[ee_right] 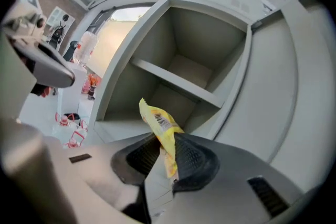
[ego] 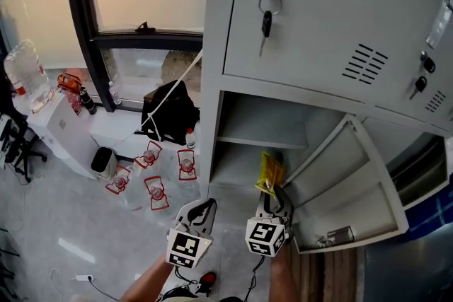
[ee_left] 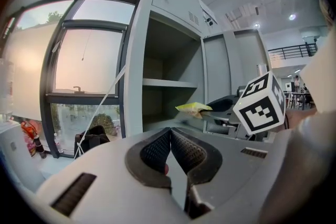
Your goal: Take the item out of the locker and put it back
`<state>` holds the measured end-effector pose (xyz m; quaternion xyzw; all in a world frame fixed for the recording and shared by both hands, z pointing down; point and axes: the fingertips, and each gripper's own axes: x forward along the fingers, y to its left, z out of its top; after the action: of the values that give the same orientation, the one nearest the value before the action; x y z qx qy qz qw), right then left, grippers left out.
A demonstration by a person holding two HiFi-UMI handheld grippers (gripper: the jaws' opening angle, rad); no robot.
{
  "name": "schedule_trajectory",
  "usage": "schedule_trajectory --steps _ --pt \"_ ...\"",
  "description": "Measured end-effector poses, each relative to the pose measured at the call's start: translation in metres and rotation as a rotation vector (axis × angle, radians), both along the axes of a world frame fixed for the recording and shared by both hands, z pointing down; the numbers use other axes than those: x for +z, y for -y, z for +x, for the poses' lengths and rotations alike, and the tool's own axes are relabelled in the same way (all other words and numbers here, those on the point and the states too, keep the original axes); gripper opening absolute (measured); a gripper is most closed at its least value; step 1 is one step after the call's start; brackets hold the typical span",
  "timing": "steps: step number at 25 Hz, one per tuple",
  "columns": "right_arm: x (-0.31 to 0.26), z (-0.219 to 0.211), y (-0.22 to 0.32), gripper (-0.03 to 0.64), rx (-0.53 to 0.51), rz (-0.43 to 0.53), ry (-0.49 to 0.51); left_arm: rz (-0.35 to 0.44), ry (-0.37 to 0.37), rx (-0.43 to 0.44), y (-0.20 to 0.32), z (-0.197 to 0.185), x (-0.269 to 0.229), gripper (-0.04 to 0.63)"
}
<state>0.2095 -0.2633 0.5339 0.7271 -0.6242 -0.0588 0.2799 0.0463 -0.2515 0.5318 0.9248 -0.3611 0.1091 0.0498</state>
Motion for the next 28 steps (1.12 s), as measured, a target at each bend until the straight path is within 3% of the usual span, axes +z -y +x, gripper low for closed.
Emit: schedule_trajectory --steps 13,28 --pt "-0.067 -0.017 -0.095 0.081 -0.008 0.241 0.289 0.08 -0.023 0.031 -0.044 0.003 -0.038 0.023" --pt "-0.058 -0.025 -0.194 0.081 0.02 0.265 0.392 0.075 -0.024 0.076 -0.113 0.006 -0.044 0.023"
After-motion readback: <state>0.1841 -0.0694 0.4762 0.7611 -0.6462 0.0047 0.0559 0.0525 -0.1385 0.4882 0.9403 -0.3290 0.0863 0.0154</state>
